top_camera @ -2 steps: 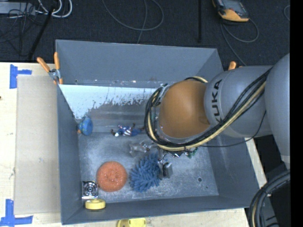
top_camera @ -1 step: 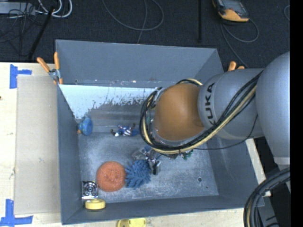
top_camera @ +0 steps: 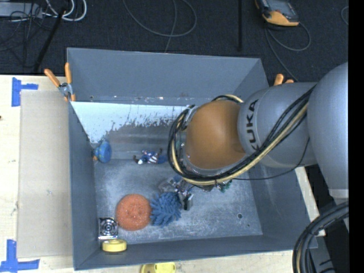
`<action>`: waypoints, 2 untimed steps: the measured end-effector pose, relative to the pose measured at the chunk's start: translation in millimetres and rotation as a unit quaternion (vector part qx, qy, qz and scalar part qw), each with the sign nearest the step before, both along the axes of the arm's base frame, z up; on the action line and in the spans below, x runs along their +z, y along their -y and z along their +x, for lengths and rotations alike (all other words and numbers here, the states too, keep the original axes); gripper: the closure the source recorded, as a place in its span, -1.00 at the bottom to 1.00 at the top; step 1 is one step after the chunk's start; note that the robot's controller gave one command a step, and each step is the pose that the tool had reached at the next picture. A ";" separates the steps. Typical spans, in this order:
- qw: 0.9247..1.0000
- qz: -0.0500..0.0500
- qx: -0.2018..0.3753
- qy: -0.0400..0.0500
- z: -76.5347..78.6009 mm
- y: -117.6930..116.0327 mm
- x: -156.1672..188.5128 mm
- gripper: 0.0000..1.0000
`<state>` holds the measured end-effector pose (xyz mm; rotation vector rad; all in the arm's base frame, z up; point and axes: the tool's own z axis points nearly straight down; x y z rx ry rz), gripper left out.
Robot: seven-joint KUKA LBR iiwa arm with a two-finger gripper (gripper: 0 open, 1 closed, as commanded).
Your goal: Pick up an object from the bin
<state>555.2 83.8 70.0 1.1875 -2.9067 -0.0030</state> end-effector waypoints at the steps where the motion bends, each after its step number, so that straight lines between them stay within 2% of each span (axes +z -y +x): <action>1: 1.000 0.000 0.000 -0.001 -1.2 0.1 3.0 1.00; 2: 1.000 -0.001 0.000 -0.005 -3.5 0.0 24.0 1.00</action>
Offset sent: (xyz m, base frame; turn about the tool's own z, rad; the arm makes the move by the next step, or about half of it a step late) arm -0.0002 -0.0001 0.0876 0.0000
